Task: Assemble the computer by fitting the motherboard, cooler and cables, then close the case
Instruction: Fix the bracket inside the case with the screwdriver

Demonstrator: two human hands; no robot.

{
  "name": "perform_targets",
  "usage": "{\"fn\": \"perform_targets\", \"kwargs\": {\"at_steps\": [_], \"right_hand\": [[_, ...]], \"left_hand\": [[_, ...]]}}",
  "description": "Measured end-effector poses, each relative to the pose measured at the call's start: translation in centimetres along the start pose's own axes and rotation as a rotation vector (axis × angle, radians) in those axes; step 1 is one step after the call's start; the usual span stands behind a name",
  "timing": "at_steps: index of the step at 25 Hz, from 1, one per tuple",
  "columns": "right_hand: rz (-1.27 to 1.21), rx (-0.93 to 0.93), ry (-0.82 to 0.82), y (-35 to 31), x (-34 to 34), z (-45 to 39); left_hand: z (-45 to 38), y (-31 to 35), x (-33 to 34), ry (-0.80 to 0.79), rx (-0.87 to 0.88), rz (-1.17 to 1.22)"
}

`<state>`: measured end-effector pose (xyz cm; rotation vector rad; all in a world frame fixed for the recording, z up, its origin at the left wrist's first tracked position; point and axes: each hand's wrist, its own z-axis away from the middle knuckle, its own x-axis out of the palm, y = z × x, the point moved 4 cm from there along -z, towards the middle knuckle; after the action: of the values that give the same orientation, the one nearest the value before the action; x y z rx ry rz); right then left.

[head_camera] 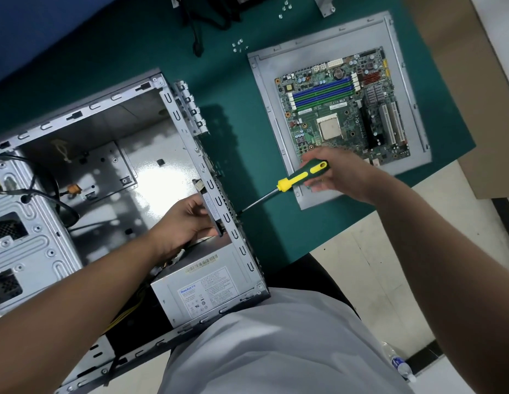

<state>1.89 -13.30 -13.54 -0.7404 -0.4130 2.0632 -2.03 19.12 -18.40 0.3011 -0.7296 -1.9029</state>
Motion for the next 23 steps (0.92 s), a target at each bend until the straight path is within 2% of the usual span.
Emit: {"fn": "perform_targets", "kwargs": {"at_steps": [2, 4, 5, 6, 7, 8, 10, 13, 14, 16, 18, 20, 23], "right_hand": [[-0.036, -0.054, -0.062, 0.1, -0.9, 0.5], [-0.307, -0.021, -0.032, -0.4, -0.4, 0.8], [-0.312, 0.048, 0.047, -0.2, -0.1, 0.8], [-0.173, 0.098, 0.104, -0.1, 0.2, 0.5], [-0.062, 0.128, 0.120, -0.3, 0.4, 0.4], [-0.053, 0.138, 0.111, -0.2, 0.7, 0.3], [-0.275, 0.101, 0.053, -0.1, 0.5, 0.2], [-0.465, 0.059, -0.015, 0.2, -0.4, 0.9], [-0.475, 0.092, 0.005, 0.3, -0.2, 0.7], [-0.240, 0.158, 0.102, -0.3, 0.4, 0.5], [-0.172, 0.174, 0.133, -0.5, 0.5, -0.1], [-0.244, 0.092, 0.106, -0.4, -0.1, -0.2], [-0.570, 0.132, 0.057, 0.3, -0.4, 0.6]], "left_hand": [[0.0, 0.1, 0.0, -0.005, 0.008, 0.006], [-0.1, 0.0, 0.0, 0.000, 0.007, 0.015], [-0.1, 0.0, 0.0, 0.006, 0.002, 0.021], [-0.1, -0.1, 0.0, 0.008, -0.001, 0.022], [-0.1, -0.1, 0.1, 0.008, -0.003, 0.018], [-0.1, -0.1, 0.1, 0.007, -0.004, 0.013], [0.0, -0.1, 0.0, 0.010, -0.005, 0.011], [0.0, 0.1, 0.0, 0.005, -0.002, 0.008], [0.1, 0.1, 0.0, 0.007, -0.004, 0.012], [0.1, 0.2, 0.1, 0.008, -0.006, 0.022], [0.1, 0.3, 0.2, 0.009, -0.006, 0.022], [0.2, 0.4, 0.2, 0.007, -0.015, 0.019], [0.4, 0.6, 0.3, 0.007, -0.032, 0.018]]}}
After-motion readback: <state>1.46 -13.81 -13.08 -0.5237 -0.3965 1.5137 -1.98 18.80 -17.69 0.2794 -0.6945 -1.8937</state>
